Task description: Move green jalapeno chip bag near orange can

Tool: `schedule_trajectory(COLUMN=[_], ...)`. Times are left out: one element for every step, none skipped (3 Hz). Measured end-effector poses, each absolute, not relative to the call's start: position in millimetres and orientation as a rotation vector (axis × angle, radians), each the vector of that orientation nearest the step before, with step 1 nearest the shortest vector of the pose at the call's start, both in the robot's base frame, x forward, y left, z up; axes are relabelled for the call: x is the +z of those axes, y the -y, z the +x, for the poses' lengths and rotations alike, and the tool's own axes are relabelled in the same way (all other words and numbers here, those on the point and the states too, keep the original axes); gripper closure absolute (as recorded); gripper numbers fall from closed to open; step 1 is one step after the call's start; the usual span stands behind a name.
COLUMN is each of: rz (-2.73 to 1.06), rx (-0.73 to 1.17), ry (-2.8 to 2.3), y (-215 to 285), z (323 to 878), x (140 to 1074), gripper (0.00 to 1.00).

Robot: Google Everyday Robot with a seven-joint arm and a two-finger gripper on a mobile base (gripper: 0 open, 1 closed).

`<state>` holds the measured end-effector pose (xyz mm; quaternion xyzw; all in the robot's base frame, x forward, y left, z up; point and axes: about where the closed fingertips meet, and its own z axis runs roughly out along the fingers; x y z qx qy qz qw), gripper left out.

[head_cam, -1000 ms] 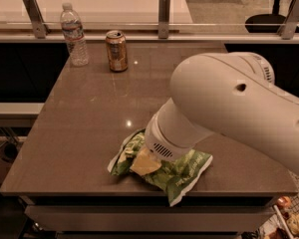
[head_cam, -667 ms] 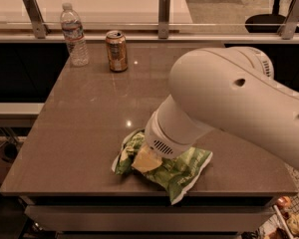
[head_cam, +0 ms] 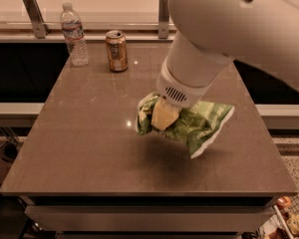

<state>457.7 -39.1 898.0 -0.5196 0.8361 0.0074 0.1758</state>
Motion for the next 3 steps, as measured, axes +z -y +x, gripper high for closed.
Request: schedule_trajectory(rz=[-1.457,-1.421,-1.356], rx=[-0.124,-0.243,-0.262], ry=[-2.331,-2.247,-2.128], y=[62.0,84.1,99.8], z=[494.3,523.2,552.4], x=[941.9,970.8,979.5], gripper=[1.00,1.00,1.00])
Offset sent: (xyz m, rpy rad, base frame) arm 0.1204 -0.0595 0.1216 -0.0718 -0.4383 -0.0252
